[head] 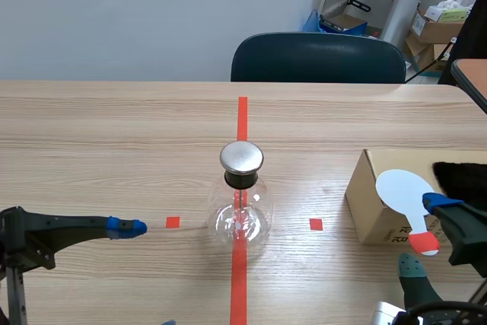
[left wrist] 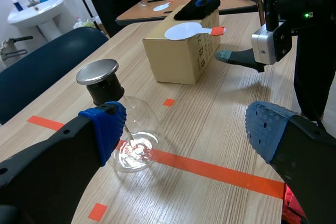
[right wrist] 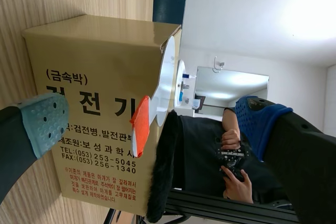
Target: Do the electroscope experiment
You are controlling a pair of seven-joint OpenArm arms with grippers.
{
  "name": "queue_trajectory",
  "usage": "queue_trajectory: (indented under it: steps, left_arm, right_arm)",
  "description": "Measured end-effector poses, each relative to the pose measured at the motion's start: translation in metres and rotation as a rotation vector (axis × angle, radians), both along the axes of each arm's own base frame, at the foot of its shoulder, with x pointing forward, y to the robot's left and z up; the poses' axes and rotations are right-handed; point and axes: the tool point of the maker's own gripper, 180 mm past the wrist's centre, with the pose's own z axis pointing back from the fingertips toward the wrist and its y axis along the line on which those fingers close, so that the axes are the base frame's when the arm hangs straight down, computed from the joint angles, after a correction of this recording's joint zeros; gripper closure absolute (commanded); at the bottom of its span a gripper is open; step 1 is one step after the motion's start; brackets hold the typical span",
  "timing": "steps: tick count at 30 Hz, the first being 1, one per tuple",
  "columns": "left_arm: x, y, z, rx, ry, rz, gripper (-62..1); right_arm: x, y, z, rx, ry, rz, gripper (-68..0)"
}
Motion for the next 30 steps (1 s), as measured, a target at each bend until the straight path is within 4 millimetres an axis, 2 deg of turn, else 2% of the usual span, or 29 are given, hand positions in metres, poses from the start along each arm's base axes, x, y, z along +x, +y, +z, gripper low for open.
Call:
queue_trajectory:
  steps: [30]
  left_arm:
    - [0.0000, 0.0000, 0.0000, 0.000, 0.000, 0.000, -49.1]
  right_arm:
    - [0.0007, -0.0024, 0.0018, 0.017, -0.006, -0.016, -67.9]
